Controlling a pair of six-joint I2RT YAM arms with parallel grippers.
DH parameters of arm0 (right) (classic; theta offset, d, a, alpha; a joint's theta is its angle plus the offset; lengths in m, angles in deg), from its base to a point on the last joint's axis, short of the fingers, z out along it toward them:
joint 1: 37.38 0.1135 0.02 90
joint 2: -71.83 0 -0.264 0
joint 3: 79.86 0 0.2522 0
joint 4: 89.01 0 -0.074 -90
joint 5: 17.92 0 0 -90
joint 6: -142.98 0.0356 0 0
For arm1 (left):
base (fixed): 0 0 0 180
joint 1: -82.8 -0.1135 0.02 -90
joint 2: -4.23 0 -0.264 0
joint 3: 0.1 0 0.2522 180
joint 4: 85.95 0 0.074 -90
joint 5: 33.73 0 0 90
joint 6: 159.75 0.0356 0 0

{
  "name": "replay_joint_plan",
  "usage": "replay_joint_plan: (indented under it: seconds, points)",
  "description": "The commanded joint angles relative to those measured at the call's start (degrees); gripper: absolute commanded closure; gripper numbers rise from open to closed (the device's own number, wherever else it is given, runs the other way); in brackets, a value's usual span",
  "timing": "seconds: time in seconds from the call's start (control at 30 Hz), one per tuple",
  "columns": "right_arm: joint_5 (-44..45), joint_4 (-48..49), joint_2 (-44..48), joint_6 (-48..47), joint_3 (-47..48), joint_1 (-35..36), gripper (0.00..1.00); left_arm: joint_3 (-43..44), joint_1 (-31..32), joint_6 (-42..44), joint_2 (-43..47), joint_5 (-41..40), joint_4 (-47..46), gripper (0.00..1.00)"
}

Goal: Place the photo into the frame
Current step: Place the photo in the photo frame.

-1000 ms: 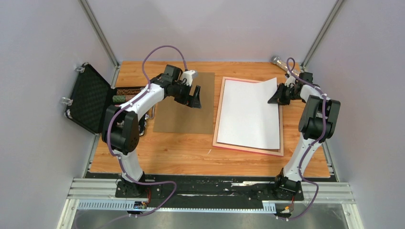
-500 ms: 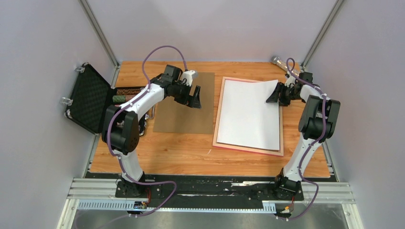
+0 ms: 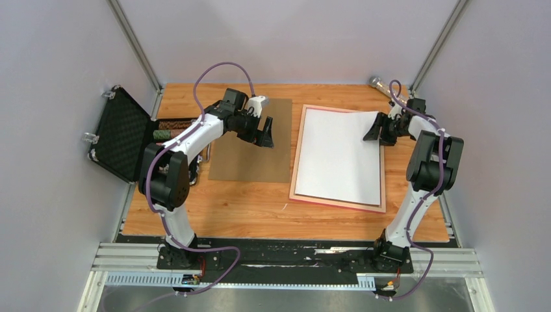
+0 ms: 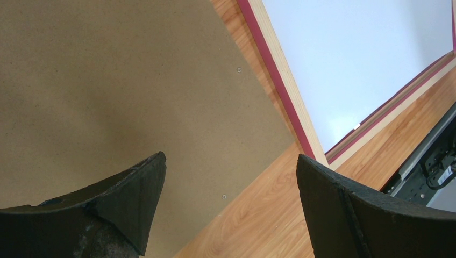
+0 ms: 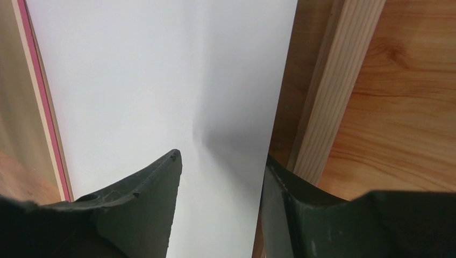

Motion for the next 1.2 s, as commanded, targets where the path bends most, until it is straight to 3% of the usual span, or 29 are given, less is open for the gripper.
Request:
replay_joint_plan:
  seconds: [0.0,0.67,1.17]
  points:
    - [2.4,0.8,4.6,0.0,-0.5,0.2,0.47,-0.1,-0.2,0.6,0.7,0.7,-0.8,0.02]
    - [9.7,0.2,11.7,-1.7,-5.7,0.1,0.43,-0.3,-0.2,0.9,2.1,0.3,-0.8,0.01]
    - [7.5,2.3,18.3,-4.6,-15.0,1.6,0.45,-1.2,-0.2,0.8,2.7,0.5,-1.5,0.01]
